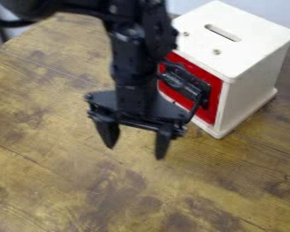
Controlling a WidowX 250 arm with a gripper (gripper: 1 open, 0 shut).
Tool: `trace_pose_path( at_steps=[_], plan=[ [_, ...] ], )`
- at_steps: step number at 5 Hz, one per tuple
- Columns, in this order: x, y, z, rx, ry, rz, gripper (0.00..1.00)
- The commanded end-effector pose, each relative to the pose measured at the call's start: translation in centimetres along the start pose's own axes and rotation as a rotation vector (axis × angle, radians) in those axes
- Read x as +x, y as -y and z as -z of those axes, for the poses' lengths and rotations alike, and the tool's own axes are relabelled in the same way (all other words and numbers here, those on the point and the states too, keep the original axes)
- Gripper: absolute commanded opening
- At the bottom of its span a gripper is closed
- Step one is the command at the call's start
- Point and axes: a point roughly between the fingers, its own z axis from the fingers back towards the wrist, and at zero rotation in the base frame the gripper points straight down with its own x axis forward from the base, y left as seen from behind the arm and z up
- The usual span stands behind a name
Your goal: Close the drawer
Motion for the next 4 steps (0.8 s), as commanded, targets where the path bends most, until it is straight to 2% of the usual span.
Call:
trace_pose_path(
  at_steps=[1,2,3,4],
  plan=[
    [2.6,-2.2,-1.0,-0.005,0.035,0.022,1.0],
    [4.1,-2.4,-2.9,-0.016,0.04,0.084,1.0],
    [2.8,-1.2,-5.9,-0.02,0.041,0.164,1.0],
    [1.7,-0.3,-8.1,-0.038,0.075,0.243,1.0]
  ],
)
